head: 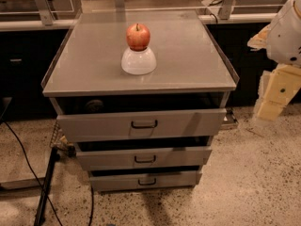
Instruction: Open middle drawer
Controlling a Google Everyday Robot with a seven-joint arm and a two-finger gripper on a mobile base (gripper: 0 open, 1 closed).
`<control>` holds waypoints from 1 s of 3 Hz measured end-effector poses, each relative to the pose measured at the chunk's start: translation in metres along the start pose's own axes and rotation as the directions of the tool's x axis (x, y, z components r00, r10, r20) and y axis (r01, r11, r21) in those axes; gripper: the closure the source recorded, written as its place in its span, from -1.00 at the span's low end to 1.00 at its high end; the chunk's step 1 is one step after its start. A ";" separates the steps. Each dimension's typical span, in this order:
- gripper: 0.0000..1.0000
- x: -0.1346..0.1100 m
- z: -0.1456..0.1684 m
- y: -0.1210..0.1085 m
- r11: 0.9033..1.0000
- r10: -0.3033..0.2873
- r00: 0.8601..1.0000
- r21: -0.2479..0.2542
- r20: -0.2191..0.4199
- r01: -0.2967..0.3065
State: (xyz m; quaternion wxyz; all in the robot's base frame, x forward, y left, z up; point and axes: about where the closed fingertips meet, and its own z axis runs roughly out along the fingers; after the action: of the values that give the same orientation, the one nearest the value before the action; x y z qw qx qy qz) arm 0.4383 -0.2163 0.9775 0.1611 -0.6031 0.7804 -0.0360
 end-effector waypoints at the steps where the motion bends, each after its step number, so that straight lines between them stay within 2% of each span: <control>1: -1.00 0.000 0.002 0.001 1.000 0.002 1.000 0.000 0.002 -0.002; 2: -1.00 0.005 0.022 0.010 1.000 0.019 1.000 -0.004 0.024 -0.019; 3: -1.00 0.003 0.056 0.034 1.000 0.023 0.997 -0.009 0.079 -0.022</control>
Offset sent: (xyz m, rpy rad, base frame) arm -0.0076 -0.0001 -0.0577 0.0640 0.0164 -0.0253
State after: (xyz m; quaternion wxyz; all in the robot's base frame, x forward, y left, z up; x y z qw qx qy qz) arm 0.4227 -0.2024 0.9156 0.1898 -0.5959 0.7802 -0.0069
